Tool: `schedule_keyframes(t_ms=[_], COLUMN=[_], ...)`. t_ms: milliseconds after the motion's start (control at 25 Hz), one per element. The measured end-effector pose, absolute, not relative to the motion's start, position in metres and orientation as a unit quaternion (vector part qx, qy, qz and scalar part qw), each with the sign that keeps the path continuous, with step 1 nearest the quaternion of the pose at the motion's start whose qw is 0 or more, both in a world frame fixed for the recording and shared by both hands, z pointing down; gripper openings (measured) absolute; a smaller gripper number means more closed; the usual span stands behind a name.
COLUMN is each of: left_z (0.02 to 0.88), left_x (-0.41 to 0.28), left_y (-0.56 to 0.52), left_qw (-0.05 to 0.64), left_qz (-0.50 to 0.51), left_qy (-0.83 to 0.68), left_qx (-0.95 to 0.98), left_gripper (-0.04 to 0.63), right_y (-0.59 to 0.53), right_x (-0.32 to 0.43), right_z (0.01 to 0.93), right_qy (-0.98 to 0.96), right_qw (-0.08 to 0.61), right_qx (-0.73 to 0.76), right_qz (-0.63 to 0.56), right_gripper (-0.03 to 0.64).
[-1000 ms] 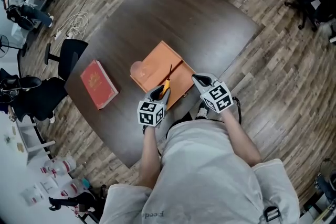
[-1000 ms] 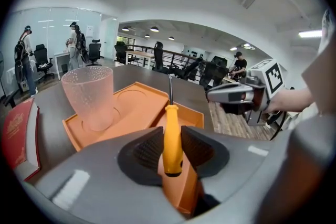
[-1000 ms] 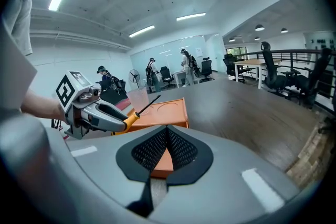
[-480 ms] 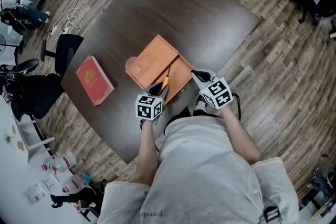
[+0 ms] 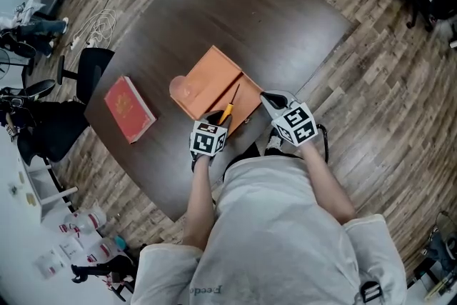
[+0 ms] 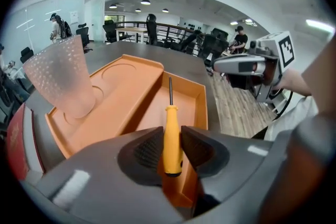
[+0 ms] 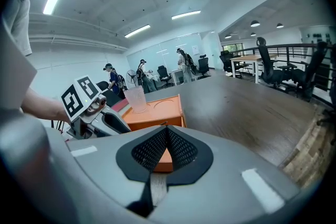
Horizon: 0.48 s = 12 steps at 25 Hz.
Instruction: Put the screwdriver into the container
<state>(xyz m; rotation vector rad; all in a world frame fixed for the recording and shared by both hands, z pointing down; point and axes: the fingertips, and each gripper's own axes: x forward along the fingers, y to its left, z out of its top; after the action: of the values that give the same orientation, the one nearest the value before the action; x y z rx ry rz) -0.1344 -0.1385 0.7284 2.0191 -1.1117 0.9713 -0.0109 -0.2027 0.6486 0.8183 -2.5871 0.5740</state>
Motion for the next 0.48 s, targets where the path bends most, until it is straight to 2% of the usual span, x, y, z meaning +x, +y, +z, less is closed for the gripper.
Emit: schedule_keyframes(t_ms=[480], left_z=[0.750], left_x=[-0.127], left_y=[-0.133], left_qw=[0.324], left_qz=[0.434], left_qy=[-0.381], left_qx=[0.750], left_gripper=[0.163], right_y=[-0.206], right_x=[-0.003], right_z=[0.642], right_qy=[-0.912], right_qw=[0.176], right_qx=[0.309], right_qz=[0.204], right_gripper=[0.002])
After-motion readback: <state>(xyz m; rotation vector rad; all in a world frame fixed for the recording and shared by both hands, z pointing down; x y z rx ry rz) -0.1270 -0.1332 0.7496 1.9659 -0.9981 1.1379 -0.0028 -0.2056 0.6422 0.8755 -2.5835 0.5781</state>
